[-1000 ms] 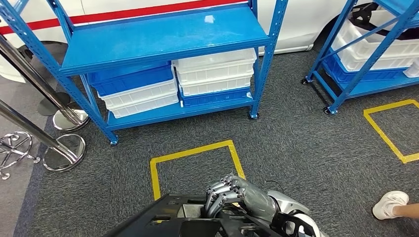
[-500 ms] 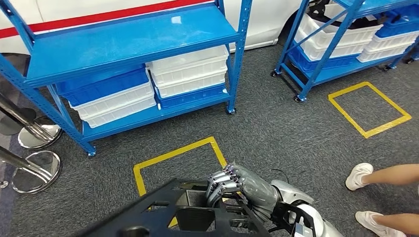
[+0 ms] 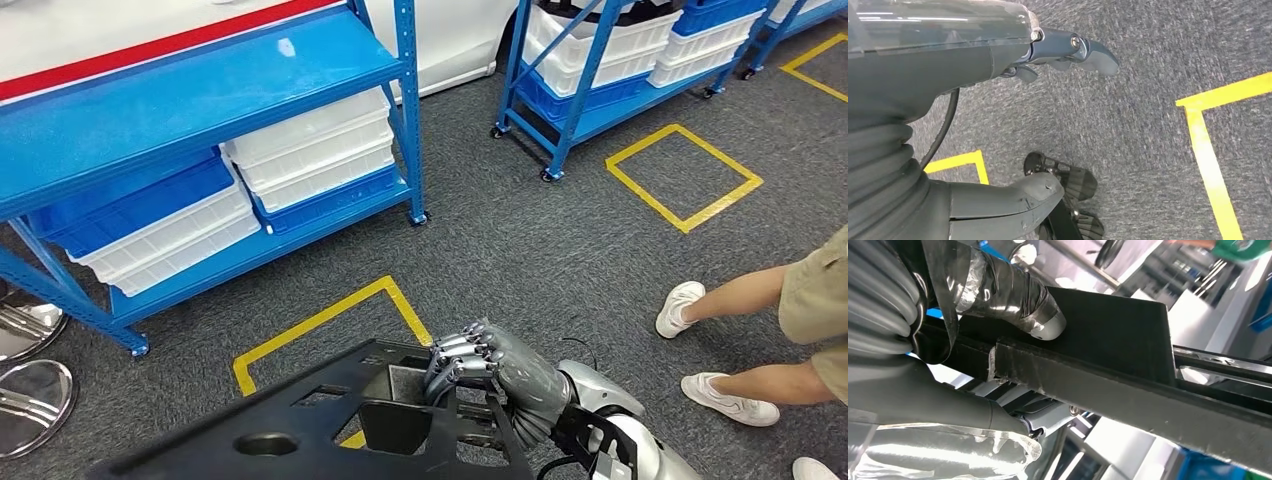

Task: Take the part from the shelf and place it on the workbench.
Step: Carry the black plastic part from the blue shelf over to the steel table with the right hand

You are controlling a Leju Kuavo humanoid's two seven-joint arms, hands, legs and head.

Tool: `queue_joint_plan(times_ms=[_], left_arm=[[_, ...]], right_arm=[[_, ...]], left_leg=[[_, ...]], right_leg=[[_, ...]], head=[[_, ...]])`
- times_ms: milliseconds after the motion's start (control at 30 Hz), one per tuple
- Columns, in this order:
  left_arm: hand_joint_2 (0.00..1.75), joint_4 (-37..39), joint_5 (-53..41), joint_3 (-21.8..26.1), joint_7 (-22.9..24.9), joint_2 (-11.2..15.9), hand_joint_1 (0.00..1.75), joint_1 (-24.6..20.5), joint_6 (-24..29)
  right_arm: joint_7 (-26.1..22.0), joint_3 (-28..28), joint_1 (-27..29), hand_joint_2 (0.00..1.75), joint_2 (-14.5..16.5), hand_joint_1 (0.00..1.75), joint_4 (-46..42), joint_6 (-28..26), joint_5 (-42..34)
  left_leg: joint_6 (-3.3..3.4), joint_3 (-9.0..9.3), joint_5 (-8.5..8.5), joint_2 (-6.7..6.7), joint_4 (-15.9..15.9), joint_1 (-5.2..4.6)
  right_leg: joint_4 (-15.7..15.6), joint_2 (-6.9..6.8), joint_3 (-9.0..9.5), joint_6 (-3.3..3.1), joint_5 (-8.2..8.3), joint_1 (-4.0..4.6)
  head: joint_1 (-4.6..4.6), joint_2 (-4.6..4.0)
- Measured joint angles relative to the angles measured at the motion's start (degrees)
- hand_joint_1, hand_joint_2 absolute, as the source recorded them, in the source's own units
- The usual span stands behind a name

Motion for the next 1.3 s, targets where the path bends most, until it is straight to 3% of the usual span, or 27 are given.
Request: queue_joint_plan(times_ms=[33, 67, 133, 200, 267, 333, 433, 500, 533, 567, 633, 700, 767, 800, 867, 933, 967, 1000, 1033, 1100, 1167, 1233, 1300], left_arm=[[1.75, 0.0, -0.04, 0.07, -0.01, 0.03, 0.0, 0.03, 0.33], [1.75, 0.0, -0.05, 0.17, 0.02, 0.07, 0.0, 0.03, 0.58], [1.75, 0.01, -0.16, 0.44, 0.42, 0.31, 0.0, 0.07, 0.68], [1.75, 0.02, -0.65, 0.62, 1.23, 0.66, 0.0, 0.18, 0.45], [1.75, 0.03, -1.44, 0.65, 1.97, 0.93, 0.0, 0.2, 0.42], [1.75, 0.02, -2.25, 0.65, 2.48, 1.05, 0.0, 0.27, 0.32], [1.75, 0.02, -2.99, 0.65, 2.99, 1.03, 0.0, 0.75, -0.54], [1.75, 0.02, -3.2, 0.65, 3.25, 1.03, 0.0, 0.95, -1.38], [1.75, 0.02, -3.28, 0.65, 3.28, 1.03, 0.0, 0.94, -1.76], [1.75, 0.02, -3.41, 0.64, 3.25, 1.02, 0.0, 0.88, -2.04], [1.75, 0.02, -3.6, 0.64, 3.04, 1.05, 0.0, 0.77, -2.45], [1.75, 0.02, -3.62, 0.67, 2.83, 1.19, 0.0, 0.7, -2.78], [1.75, 0.02, -3.54, 0.73, 2.74, 1.34, 0.0, 0.58, -3.03], [1.75, 0.02, -3.49, 0.75, 2.72, 1.4, 0.0, 0.47, -3.09], [1.75, 0.02, -3.37, 0.77, 2.68, 1.5, 0.0, 0.42, -3.21], [1.75, 0.02, -3.21, 0.85, 2.61, 1.62, 0.0, 0.6, -3.37], [1.75, 0.02, -3.13, 0.92, 2.58, 1.71, 0.0, 0.74, -3.42], [1.75, 0.02, -3.09, 0.98, 2.55, 1.83, 0.0, 0.88, -3.43], [1.75, 0.02, -3.06, 1.05, 2.47, 1.97, 0.0, 0.97, -3.39], [1.75, 0.02, -3.03, 1.29, 2.15, 2.36, 0.0, 0.98, -3.34], [1.75, 0.02, -2.86, 1.75, 1.43, 2.94, 0.0, 0.93, -3.56], [1.75, 0.01, -2.51, 2.41, 0.1, 3.54, 0.0, 0.91, -4.1], [1.75, -0.03, -2.08, 3.08, -1.48, 4.0, 0.0, 0.72, -4.87]], right_arm=[[-0.01, -0.06, 0.27, 1.75, -0.14, 1.75, -0.16, -0.13, -0.23], [-0.01, -0.17, 0.48, 1.75, -0.25, 1.75, -0.39, -0.18, -0.54], [0.02, -0.57, 0.95, 1.75, -0.38, 1.75, -0.97, -0.22, -1.45], [0.33, -1.33, 2.02, 1.75, -0.59, 1.75, -1.52, 0.04, -2.7], [1.1, -2.32, 3.7, 1.75, -1.18, 1.75, -1.86, 1.3, -4.09], [1.96, -3.34, 5.33, 1.75, -2.2, 1.75, -1.84, 3.61, -5.86], [2.31, -4.91, 7.24, 1.75, -3.03, 1.75, -0.96, 6.34, -8.46], [2.17, -5.93, 8.4, 1.75, -3.02, 1.75, 0.07, 7.24, -10.23], [2.1, -6.5, 8.82, 1.75, -2.92, 1.75, 0.6, 7.68, -11.47], [2.03, -7.17, 9.14, 1.75, -2.71, 1.75, 1.08, 8.15, -12.93], [1.84, -8.99, 9.76, 1.75, -1.95, 1.75, 1.85, 9.06, -15.46], [1.48, -11.14, 10.44, 1.75, -1.05, 1.75, 2.4, 9.76, -16.62], [1.15, -13.02, 11.11, 1.75, -0.41, 1.75, 2.81, 10.2, -16.86], [1.07, -13.75, 11.4, 1.75, -0.18, 1.75, 2.96, 10.3, -16.88], [0.97, -14.76, 11.7, 1.75, 0.24, 1.75, 3.17, 10.53, -16.86], [0.73, -15.51, 12.01, 1.75, 0.8, 1.75, 3.3, 11.17, -16.57], [0.47, -15.87, 12.3, 1.75, 1.12, 1.75, 3.34, 11.58, -16.34], [0.15, -16.19, 12.63, 1.75, 1.42, 1.75, 3.35, 11.96, -16.08], [-0.24, -16.55, 13.0, 1.75, 1.68, 1.75, 3.35, 12.28, -15.79], [-1.14, -17.21, 13.58, 1.75, 2.16, 1.75, 3.31, 12.87, -15.09], [-2.23, -17.62, 14.11, 1.75, 2.58, 1.75, 2.93, 13.43, -14.11], [-3.45, -17.71, 14.84, 1.75, 2.82, 1.75, 1.94, 13.68, -12.77], [-4.4, -17.7, 15.83, 1.75, 3.0, 1.75, 0.53, 13.5, -11.29]], left_leg=[[0.27, 0.28, 1.38, -0.12, -0.93, -0.05], [0.67, 1.51, 3.59, -0.49, -3.95, -0.13], [1.9, 4.75, 7.77, -3.06, -11.86, -0.25], [2.83, 6.53, 9.04, -5.11, -16.18, -0.42], [3.04, 7.0, 9.05, -4.42, -17.32, -0.45], [3.06, 7.52, 9.7, -2.94, -18.62, -0.15], [3.2, 7.7, 10.02, -0.38, -19.21, -0.18], [3.16, 7.51, 9.76, 1.3, -18.83, -0.28], [3.07, 7.47, 9.57, 2.11, -18.61, -0.27], [2.91, 7.49, 9.37, 2.86, -18.39, -0.23], [2.32, 7.66, 8.82, 4.13, -17.9, -0.28], [1.55, 7.77, 8.3, 5.08, -17.46, -0.47], [0.92, 7.88, 8.07, 6.01, -17.3, -0.5], [0.58, 7.87, 7.75, 5.81, -17.05, -0.36], [0.07, 6.74, 5.45, 3.53, -14.2, -0.04], [-0.07, 3.48, 1.41, 0.78, -6.96, 0.09], [-0.06, 1.63, -0.15, 0.27, -3.06, 0.09], [-0.02, 0.27, -0.82, 0.04, -0.3, 0.06], [0.09, -0.15, -0.17, -0.07, 0.24, 0.05], [0.49, 1.84, 3.8, -0.64, -4.71, 0.05], [0.98, 4.97, 7.44, -3.16, -12.04, 0.06], [1.3, 6.55, 8.04, -5.05, -15.59, -0.05], [1.7, 7.0, 7.97, -4.31, -16.56, -0.07]], right_leg=[[0.01, 0.76, 0.09, -0.02, 0.01, 0.1], [0.02, 1.52, 0.22, -0.02, 0.02, 0.19], [0.07, 2.98, 0.31, 0.09, 0.05, 0.27], [0.11, 4.28, -0.04, 0.56, 0.27, 0.03], [-0.14, 5.55, -0.42, 1.38, 0.69, -0.17], [0.95, 4.21, -1.15, 2.04, -0.11, 0.05], [10.15, -0.3, -5.53, 2.72, -5.33, -0.09], [15.03, -1.31, -7.8, 3.14, -6.89, -0.52], [14.64, -1.62, -7.47, 3.33, -6.15, -0.74], [12.2, -2.05, -6.02, 3.47, -4.61, -0.94], [4.64, -4.12, -1.71, 3.42, -1.69, -0.95], [0.67, -5.31, 0.33, 2.71, -0.88, -0.63], [0.64, -4.33, 0.04, 1.85, -0.93, -0.38], [0.62, -3.79, -0.06, 1.51, -0.85, -0.39], [0.48, -2.73, -0.21, 0.81, -0.61, -0.51], [0.47, -1.64, -0.41, 0.33, -0.46, -0.44], [0.52, -0.99, -0.52, 0.21, -0.42, -0.33], [0.61, -0.33, -0.6, 0.15, -0.41, -0.22], [0.7, 0.42, -0.64, 0.14, -0.4, -0.13], [0.82, 2.01, -0.57, 0.14, -0.39, -0.03], [0.87, 3.48, -0.54, 0.31, -0.33, -0.05], [0.88, 4.75, -0.91, 0.88, -0.05, -0.26], [0.67, 5.79, -1.36, 1.72, 0.38, -0.44]], head=[[0.0, 0.0], [0.0, 0.0], [0.01, 0.0], [0.01, 0.0], [0.0, 0.0], [0.02, 0.0], [0.05, 0.0], [0.05, 0.0], [0.06, 0.0], [0.05, 0.0], [0.06, 0.0], [0.04, 0.0], [0.03, 0.0], [0.03, 0.0], [0.04, 0.0], [0.04, 0.0], [0.03, 0.0], [0.03, 0.0], [0.04, 0.0], [0.03, 0.0], [0.03, 0.0], [0.03, 0.0], [0.02, 0.0]])
